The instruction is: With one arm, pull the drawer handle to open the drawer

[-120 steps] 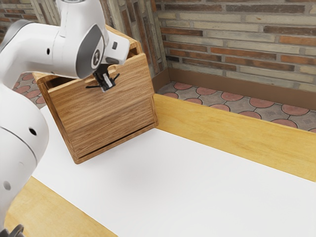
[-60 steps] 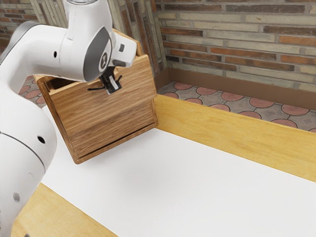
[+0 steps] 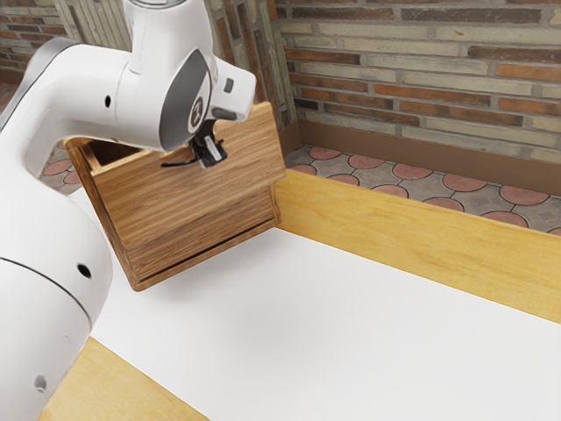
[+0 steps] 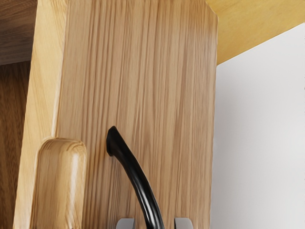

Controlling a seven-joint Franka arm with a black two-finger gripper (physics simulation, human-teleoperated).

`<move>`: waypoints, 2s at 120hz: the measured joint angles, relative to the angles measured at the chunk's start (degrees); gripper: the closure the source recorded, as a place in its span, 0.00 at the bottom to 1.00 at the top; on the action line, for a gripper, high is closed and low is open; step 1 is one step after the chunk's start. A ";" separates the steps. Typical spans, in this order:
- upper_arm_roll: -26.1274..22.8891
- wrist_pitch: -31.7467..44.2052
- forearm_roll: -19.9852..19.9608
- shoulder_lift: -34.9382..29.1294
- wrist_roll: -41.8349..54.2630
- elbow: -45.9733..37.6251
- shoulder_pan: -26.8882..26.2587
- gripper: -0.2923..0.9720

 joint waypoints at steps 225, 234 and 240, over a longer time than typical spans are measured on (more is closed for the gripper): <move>9.55 -5.20 -6.90 -9.03 -2.28 -4.49 -9.21 0.77; 9.57 -5.38 -6.94 -9.11 -2.51 -4.52 -9.37 0.77; 9.57 -5.46 -6.95 -9.13 -2.66 -4.55 -9.48 0.77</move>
